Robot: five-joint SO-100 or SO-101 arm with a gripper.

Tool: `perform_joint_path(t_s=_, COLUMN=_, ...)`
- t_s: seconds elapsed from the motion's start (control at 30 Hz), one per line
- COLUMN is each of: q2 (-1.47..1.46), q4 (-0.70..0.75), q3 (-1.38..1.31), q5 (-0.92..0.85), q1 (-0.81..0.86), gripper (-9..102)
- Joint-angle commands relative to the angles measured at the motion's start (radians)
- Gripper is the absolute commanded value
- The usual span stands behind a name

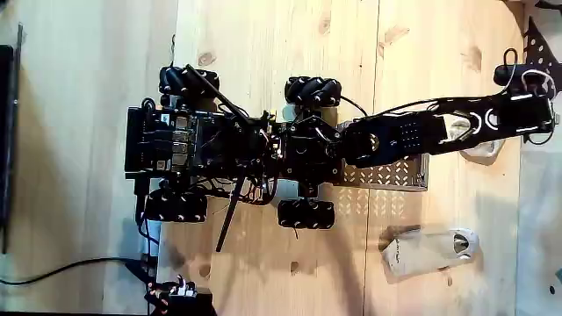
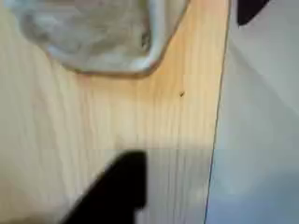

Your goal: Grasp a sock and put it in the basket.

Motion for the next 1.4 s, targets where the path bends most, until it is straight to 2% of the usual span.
perform_joint_path(t_s=0.0, q2=0.130, q4=0.038, q3=-0.003, q5=-0.006, q1=0.028, gripper=38)
perform_joint_path(t_s=0.2, q2=0.262, q4=0.114, q3=-0.002, q5=-0.008, q1=0.037, gripper=38)
perform_joint_path(t_s=0.4, q2=0.314, q4=0.304, q3=-0.002, q5=0.031, q1=0.000, gripper=38)
perform_joint_path(t_s=0.47, q2=0.291, q4=0.319, q3=0.011, q5=0.052, q1=-0.003, gripper=38)
perform_joint_path(t_s=0.7, q2=0.176, q4=0.241, q3=0.020, q5=0.037, q1=0.028, gripper=38)
perform_joint_path(t_s=0.93, q2=-0.094, q4=0.100, q3=0.008, q5=-0.002, q1=0.044, gripper=38)
perform_joint_path(t_s=1.37, q2=-0.402, q4=-0.048, q3=0.000, q5=-0.164, q1=0.014, gripper=39)
